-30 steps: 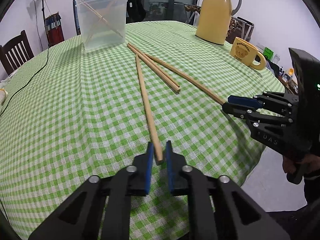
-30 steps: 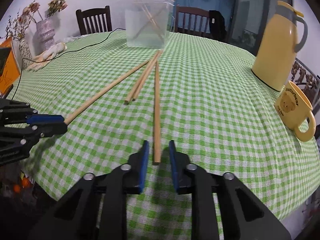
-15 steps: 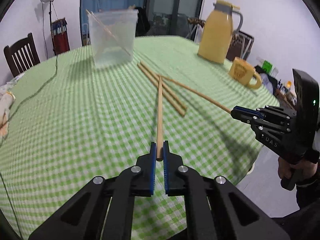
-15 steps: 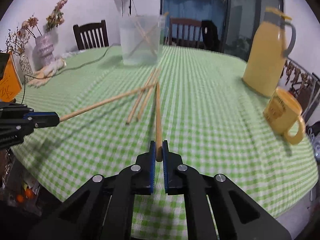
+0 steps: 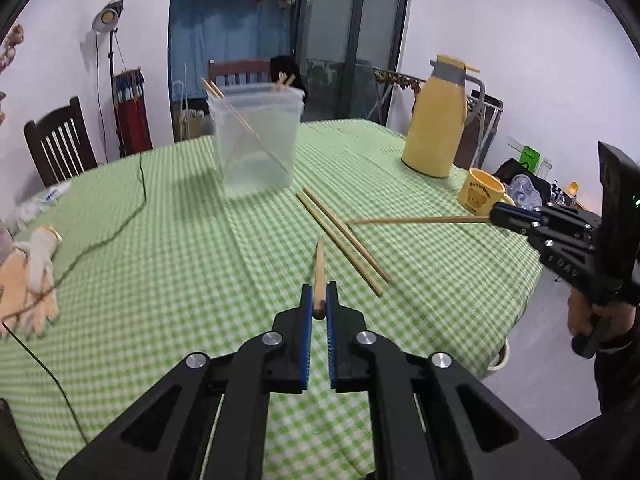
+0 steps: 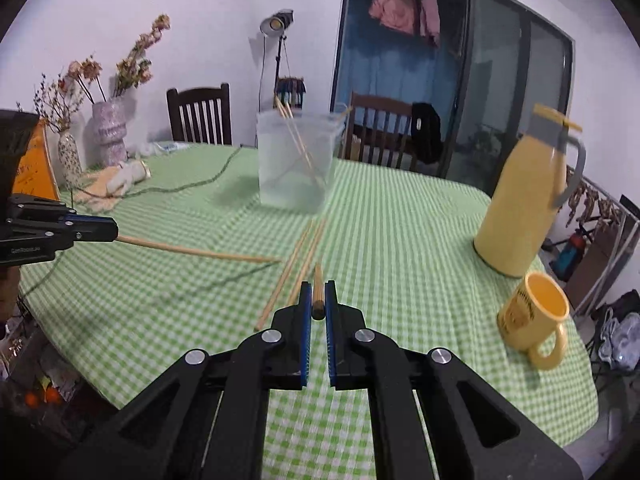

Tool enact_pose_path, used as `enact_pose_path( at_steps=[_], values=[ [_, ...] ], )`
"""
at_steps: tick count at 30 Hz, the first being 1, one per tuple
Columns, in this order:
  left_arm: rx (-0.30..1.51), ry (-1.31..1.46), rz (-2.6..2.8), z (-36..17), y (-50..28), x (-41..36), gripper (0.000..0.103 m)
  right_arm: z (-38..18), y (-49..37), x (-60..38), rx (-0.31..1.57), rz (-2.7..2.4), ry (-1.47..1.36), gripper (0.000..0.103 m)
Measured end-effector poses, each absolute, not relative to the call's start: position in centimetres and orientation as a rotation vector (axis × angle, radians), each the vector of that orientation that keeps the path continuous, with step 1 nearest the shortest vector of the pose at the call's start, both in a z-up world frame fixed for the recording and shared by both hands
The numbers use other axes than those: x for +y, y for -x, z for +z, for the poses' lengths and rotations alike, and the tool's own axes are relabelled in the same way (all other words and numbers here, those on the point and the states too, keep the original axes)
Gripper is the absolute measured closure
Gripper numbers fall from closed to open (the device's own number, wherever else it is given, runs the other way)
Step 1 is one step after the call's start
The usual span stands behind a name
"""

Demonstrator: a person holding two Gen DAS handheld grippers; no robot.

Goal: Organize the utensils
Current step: 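Carry the left tool's chopstick into the container while the right tool lowers its chopstick there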

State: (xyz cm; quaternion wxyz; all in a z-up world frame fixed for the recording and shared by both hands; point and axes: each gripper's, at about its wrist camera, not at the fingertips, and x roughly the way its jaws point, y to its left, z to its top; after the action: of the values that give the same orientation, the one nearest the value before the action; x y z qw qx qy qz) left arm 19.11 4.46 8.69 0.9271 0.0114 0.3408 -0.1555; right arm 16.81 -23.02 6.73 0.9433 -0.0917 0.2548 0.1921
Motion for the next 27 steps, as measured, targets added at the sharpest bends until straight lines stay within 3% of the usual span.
enact_pose_path(
  at_steps=[15, 27],
  values=[
    [0.625, 0.035, -0.343, 15.0, -23.0, 8.3, 0.099, 12.4, -18.8, -23.0, 0.46, 0.406, 0.153, 0.097],
    [0.676, 0.014, -0.355, 18.3, -30.9, 7.8, 0.099, 15.2, -25.4, -22.5, 0.571, 0.492, 0.081, 0.096]
  ],
)
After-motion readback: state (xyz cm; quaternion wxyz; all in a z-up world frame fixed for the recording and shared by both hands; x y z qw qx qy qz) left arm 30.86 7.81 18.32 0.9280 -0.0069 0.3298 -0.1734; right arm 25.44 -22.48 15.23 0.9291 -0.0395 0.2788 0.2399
